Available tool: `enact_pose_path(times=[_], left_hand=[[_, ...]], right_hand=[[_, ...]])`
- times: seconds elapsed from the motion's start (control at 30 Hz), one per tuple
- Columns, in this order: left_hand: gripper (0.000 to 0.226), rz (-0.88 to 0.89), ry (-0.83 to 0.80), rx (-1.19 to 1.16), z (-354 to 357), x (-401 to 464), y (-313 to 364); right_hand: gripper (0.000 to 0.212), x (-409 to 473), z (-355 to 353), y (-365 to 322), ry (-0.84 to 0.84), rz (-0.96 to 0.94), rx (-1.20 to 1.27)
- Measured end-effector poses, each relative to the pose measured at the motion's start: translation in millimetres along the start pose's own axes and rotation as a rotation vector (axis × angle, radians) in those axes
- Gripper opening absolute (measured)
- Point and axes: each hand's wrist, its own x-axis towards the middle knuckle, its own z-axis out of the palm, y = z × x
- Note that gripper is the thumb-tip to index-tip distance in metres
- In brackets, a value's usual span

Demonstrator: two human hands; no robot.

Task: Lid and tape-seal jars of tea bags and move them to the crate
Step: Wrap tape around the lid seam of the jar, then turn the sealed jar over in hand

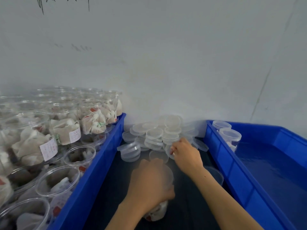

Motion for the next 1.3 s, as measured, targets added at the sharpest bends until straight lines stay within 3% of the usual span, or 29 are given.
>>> enact_pose_path(times=[0.23,0.33,0.53,0.63,0.7,0.83,0.93,1.0,1.13,1.3], left_hand=[[0.076,-0.091,0.072,0.014,-1,9,-1],[0.071,-0.111,0.105,0.046,-4,19,-7],[0.088,-0.063,-0.03,0.043,-10,26,-14],[0.049,0.032,0.217,-0.287,-18,22,-8],[0.036,0.08,0.293,-0.448,-24,21,3],[0.031,0.086,0.235,-0.266,-24,29,12],[0.044,0.013,0.169,-0.201,-20,33,-1],[0.063,-0.051,0.075,-0.2,-14,31,-9],[0.095,-0.206,0.037,-0.054,1,21,-16],[0.079,-0.279,0.154,-0.116,5,18,-17]], right_hand=[[0.046,-37,3,5,0.071,-0.122,0.097],[0.052,-50,2,8,0.105,-0.144,0.247],[0.04,-66,-2,11,0.195,-0.08,0.477],[0.051,-72,-6,11,0.214,-0.173,0.384],[0.063,-72,-4,13,0.236,-0.216,0.307],[0.073,-72,-4,20,0.24,-0.284,0.172],[0.085,-74,5,34,0.21,-0.354,-0.069],[0.092,-77,18,40,0.104,-0.324,-0.185],[0.089,-82,49,44,-0.059,-0.291,-0.23],[0.085,-86,74,39,-0.204,-0.239,-0.261]])
